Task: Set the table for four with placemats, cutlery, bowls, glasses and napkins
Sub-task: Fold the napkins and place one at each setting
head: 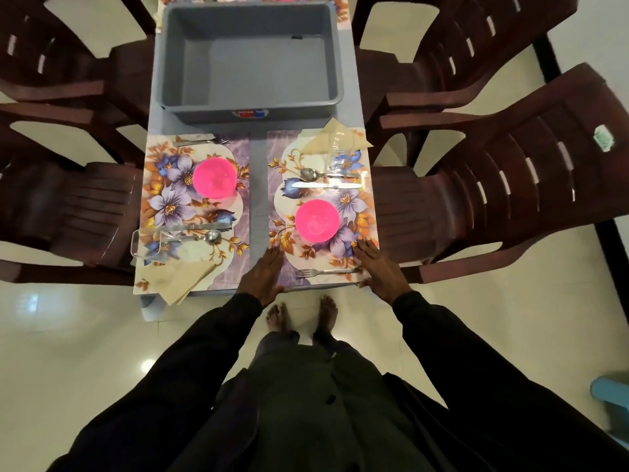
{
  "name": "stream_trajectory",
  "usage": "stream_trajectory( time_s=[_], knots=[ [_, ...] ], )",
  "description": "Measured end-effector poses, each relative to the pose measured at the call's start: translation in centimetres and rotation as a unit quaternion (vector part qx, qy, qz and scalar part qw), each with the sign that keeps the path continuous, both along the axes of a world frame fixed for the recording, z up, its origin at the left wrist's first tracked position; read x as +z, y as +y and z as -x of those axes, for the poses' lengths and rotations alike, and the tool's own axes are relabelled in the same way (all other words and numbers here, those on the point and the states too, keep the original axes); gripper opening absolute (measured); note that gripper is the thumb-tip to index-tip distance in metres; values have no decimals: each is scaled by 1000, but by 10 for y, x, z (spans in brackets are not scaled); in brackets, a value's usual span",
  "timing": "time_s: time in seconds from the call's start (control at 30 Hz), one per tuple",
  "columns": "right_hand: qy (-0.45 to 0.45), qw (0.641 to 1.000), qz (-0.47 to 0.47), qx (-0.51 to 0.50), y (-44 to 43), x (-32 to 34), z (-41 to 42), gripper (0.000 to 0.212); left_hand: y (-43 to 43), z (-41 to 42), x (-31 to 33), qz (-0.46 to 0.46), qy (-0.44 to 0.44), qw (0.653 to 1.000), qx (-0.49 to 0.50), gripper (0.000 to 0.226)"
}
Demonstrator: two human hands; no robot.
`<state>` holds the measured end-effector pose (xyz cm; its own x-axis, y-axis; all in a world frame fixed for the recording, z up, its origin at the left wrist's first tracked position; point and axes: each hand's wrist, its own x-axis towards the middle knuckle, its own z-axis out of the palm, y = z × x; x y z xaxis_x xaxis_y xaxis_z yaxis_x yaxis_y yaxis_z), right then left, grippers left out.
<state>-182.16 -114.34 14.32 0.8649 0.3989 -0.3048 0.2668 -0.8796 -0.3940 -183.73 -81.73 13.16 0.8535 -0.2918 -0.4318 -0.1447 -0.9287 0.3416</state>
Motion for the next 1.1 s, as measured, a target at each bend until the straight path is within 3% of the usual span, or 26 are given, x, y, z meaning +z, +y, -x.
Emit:
stream_trajectory(
  time_s=[0.7,1.1],
  knots=[
    [0,996,58,61,-9,-15,-1,106,1,0,9,-32,17,999,-29,88],
    [13,998,35,55,-7,-10,-2,102,-4,2,5,-21,11,1000,-11,86]
  ],
)
